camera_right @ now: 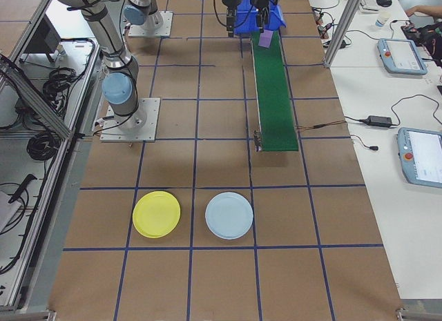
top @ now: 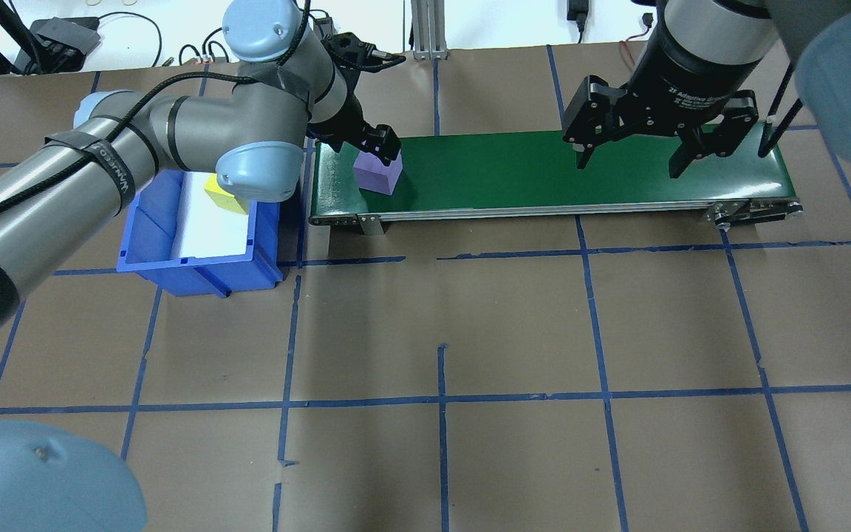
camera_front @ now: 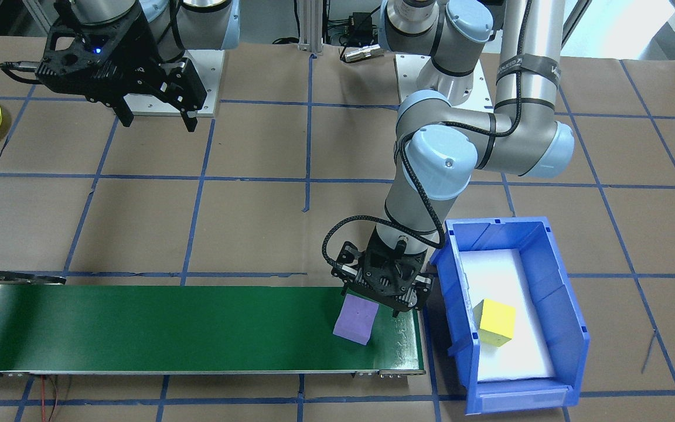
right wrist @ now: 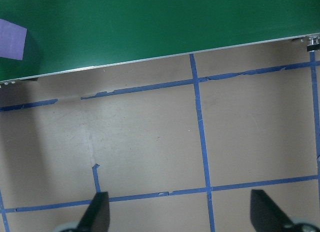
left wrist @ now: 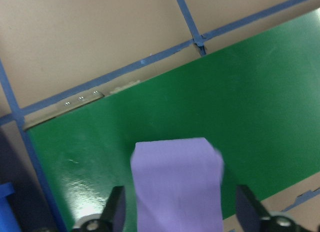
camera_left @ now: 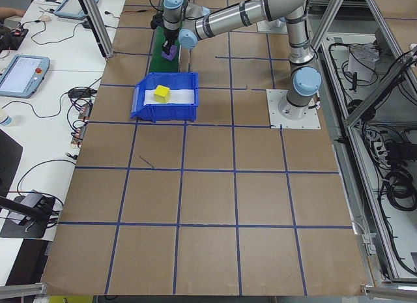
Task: Move block left to right into plate
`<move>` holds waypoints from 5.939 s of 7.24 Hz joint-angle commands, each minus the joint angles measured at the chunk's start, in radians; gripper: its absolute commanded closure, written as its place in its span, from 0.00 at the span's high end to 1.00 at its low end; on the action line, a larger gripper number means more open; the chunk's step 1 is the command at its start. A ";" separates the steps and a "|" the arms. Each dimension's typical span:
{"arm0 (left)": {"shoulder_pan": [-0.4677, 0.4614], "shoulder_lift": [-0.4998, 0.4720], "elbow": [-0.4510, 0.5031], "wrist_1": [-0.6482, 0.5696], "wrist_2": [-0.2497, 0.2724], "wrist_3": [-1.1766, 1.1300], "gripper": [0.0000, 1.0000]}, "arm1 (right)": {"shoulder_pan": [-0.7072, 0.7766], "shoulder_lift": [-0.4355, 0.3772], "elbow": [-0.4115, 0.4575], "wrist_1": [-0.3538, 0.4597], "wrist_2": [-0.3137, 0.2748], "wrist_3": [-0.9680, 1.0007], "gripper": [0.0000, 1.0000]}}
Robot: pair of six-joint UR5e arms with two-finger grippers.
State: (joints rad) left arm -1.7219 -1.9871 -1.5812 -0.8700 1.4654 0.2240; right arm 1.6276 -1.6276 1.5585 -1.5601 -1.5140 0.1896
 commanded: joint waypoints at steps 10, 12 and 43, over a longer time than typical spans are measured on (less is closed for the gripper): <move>0.383 0.005 -0.111 -0.015 0.015 0.446 1.00 | -0.003 0.005 0.009 0.015 0.003 -0.070 1.00; 0.383 0.004 -0.112 -0.021 0.003 0.443 1.00 | -0.012 0.006 0.005 0.002 0.002 -0.078 1.00; 0.097 0.205 -0.062 -0.221 0.156 0.031 1.00 | -0.402 0.469 0.014 -0.377 0.308 -0.384 0.96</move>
State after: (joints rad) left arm -1.6624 -1.8764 -1.6447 -0.9389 1.5915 0.2553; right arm 1.1851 -1.1525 1.5714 -1.9126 -1.2052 -0.2839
